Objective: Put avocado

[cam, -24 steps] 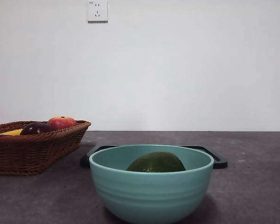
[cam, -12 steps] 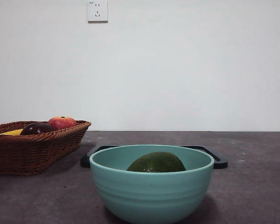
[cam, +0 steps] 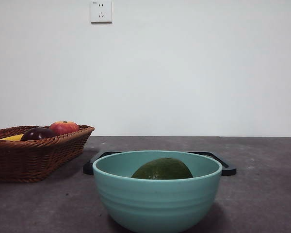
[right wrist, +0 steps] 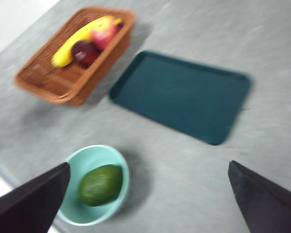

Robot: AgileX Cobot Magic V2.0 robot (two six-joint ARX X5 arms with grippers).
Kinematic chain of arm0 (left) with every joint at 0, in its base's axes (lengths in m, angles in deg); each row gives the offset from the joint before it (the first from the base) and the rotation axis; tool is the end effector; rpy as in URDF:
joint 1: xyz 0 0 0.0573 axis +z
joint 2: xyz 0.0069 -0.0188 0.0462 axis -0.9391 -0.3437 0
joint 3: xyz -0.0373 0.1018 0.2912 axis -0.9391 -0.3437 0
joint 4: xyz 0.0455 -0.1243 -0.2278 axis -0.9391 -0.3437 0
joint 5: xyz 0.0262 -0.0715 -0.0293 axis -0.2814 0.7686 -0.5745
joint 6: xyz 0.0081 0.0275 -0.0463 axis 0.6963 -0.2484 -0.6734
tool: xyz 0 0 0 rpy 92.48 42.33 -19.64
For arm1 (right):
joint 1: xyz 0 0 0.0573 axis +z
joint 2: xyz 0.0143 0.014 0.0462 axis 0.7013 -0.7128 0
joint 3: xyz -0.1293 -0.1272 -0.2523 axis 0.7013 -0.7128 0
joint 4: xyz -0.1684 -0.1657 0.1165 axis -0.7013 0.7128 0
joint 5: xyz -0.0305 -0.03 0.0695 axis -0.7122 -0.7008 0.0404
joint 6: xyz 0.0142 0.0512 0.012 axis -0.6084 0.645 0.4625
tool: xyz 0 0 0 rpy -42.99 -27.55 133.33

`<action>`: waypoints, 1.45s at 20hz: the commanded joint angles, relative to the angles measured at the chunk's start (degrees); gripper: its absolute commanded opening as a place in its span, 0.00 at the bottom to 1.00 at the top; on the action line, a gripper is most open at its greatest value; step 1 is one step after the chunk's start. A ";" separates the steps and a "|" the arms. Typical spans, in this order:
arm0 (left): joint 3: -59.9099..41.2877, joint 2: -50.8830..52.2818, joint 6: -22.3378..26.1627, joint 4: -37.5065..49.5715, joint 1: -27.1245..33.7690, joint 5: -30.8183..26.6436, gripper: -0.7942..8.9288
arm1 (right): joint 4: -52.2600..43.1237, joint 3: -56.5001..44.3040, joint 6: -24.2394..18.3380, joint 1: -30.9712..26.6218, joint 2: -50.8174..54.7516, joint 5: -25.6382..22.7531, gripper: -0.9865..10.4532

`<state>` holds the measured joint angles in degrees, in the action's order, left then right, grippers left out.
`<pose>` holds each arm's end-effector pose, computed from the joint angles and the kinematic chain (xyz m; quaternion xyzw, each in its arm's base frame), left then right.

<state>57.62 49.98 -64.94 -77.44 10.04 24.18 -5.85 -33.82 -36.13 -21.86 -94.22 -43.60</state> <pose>0.0011 0.0091 0.3621 0.0343 0.2152 -0.3885 0.8953 0.0869 0.0468 0.3629 0.0545 0.3200 0.3161 0.8915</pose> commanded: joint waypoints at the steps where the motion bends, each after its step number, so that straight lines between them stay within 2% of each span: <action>1: 0.52 -0.09 -0.15 0.66 -0.55 -0.24 0.66 | -2.21 0.81 2.08 2.75 -6.36 1.05 0.54; 5: 0.52 -0.09 -0.15 0.66 -0.55 -0.26 0.66 | -4.50 0.87 4.66 8.50 -18.12 -0.79 0.50; 8: 0.52 -0.09 -0.15 0.66 -0.55 -0.26 0.66 | -4.20 0.87 4.98 11.89 -26.47 -1.38 0.50; 11: 0.52 -0.09 -0.15 0.66 -0.55 -0.26 0.66 | -4.17 0.87 5.27 14.64 -32.68 -4.39 0.50; 22: 0.52 -0.09 -0.13 0.70 -0.55 -0.26 0.66 | -4.11 0.87 6.21 19.12 -47.15 -5.55 0.50; 26: 0.52 -0.09 -0.13 0.66 -0.55 -0.26 0.66 | -5.44 0.87 6.88 19.23 -50.42 -5.33 0.37; 29: 0.52 -0.09 -0.13 0.66 -0.55 -0.24 0.66 | -6.86 0.87 8.26 19.26 -50.71 -5.09 0.15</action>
<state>57.62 49.98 -64.94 -77.44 10.04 24.18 -12.53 -33.79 -28.92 -3.21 -144.14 -48.58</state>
